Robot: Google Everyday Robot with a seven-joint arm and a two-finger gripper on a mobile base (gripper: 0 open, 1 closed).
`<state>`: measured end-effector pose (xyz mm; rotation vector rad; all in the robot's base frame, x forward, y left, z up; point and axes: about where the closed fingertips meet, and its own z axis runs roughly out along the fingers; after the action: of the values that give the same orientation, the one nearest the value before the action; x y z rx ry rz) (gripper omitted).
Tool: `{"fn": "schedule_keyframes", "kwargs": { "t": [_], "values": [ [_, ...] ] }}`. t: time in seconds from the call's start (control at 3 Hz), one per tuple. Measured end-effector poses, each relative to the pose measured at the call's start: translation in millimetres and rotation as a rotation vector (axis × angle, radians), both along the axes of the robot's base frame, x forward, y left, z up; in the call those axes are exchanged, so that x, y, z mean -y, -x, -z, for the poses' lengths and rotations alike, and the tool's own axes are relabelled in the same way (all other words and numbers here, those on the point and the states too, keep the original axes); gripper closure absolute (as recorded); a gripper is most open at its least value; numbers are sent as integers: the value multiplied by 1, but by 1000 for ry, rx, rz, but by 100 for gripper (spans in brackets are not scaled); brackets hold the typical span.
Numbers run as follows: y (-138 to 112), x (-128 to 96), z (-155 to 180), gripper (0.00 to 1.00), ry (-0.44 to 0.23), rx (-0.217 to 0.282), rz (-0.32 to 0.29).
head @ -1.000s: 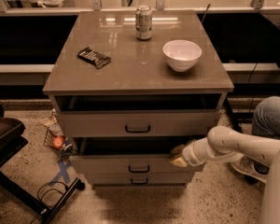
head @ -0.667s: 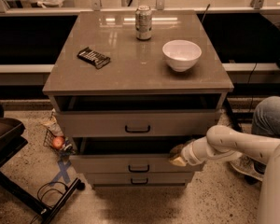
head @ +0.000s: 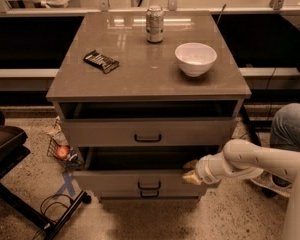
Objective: Open middle drawer
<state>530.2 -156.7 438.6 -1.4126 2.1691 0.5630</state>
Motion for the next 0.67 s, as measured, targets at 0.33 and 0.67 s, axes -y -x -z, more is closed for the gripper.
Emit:
{"fn": "schedule_keyframes", "kwargs": {
  "t": [0.33,0.67],
  "values": [
    [-1,0,-2,100,0,0,0],
    [5,1,-3,100,1,-15,-6]
  ]
}}
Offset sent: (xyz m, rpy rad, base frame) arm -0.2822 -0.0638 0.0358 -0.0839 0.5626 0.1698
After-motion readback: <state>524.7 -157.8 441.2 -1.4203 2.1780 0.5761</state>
